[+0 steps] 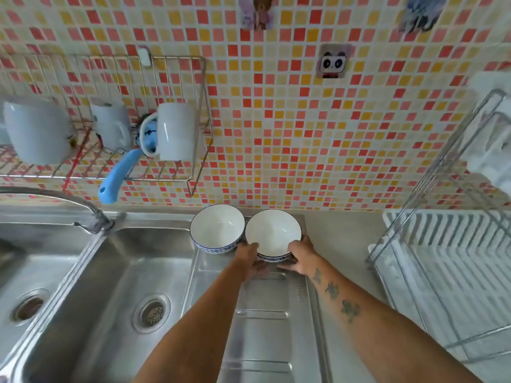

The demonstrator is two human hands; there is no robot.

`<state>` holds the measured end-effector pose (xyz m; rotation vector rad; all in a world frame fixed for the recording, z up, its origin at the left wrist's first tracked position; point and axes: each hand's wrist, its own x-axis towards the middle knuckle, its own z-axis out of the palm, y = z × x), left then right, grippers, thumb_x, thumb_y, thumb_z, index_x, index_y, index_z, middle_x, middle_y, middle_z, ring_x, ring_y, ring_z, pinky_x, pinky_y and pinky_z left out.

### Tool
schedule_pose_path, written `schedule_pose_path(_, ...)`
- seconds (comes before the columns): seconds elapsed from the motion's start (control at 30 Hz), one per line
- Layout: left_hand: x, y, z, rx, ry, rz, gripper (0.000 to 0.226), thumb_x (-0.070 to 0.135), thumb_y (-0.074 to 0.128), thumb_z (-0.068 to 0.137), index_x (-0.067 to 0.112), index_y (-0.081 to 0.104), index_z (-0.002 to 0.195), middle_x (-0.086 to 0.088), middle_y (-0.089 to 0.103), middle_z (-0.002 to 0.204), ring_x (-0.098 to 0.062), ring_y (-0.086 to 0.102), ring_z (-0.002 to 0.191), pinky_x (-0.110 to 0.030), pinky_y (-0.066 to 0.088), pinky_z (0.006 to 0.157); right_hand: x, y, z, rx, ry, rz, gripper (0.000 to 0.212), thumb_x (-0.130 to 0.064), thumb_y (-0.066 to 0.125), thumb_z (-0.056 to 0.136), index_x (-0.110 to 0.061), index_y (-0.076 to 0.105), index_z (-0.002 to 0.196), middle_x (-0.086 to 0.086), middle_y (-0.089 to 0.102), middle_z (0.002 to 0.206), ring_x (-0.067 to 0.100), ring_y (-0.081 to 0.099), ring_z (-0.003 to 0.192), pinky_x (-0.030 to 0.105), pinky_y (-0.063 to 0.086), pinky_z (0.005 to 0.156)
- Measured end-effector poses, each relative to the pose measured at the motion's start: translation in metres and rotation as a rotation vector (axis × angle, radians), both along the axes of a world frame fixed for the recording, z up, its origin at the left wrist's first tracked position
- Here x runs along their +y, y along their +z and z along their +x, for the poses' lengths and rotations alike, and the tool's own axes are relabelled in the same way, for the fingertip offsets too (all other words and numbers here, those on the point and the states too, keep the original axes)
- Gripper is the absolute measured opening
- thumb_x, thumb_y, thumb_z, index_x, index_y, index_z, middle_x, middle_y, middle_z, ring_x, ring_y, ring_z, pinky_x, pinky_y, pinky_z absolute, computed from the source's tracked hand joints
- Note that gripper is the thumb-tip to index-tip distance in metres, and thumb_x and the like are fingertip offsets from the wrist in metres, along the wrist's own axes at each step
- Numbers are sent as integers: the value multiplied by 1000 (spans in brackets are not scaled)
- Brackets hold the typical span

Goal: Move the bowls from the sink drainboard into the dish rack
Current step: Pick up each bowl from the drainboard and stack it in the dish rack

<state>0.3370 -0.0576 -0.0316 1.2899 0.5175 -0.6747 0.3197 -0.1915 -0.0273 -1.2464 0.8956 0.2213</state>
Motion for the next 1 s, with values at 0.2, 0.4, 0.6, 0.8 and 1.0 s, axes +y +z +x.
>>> schedule_pose_path(0.2, -7, 5, -9, -65, 46, -68, 60, -7, 25, 94, 21, 23, 146, -19, 41, 140, -41, 52, 103, -60, 50, 87, 0, -1, -4, -55, 7, -4, 52, 10, 32, 88, -21, 34, 129, 8, 39, 134, 37, 47, 112, 60, 56, 75)
schedule_pose_path(0.4, -2, 9, -34, -193, 78, -75, 69, -11, 30, 83, 28, 34, 140, -11, 45, 136, -38, 49, 109, -59, 55, 76, 2, 1, -30, -103, -23, -1, 57, 14, 24, 81, -29, 34, 117, 4, 36, 131, 35, 41, 112, 62, 55, 73)
schedule_pose_path(0.6, 14, 34, -66, -277, 19, -345, 89, 5, 59, 58, 31, 38, 140, -17, 43, 142, -48, 50, 117, -67, 53, 75, 1, 49, -61, -261, 31, -150, 56, 9, 27, 80, -35, 35, 114, -3, 41, 128, 29, 46, 112, 46, 59, 59)
schedule_pose_path(0.8, -2, 155, -92, -412, -43, -512, 38, 44, 42, 98, 28, 55, 129, -15, 55, 138, -39, 58, 119, -68, 51, 82, -20, 168, -104, -683, 50, -329, 58, 17, 34, 79, -29, 35, 114, -7, 46, 103, 10, 49, 93, 19, 47, 61)
schedule_pose_path(1.0, -34, 280, -134, -542, -338, -704, 64, 69, 45, 80, 28, 64, 126, -11, 61, 134, -41, 62, 117, -71, 44, 90, -60, 289, -172, -1026, 11, -542, 64, 18, 32, 74, -34, 38, 111, -8, 50, 108, 5, 52, 94, 22, 47, 65)
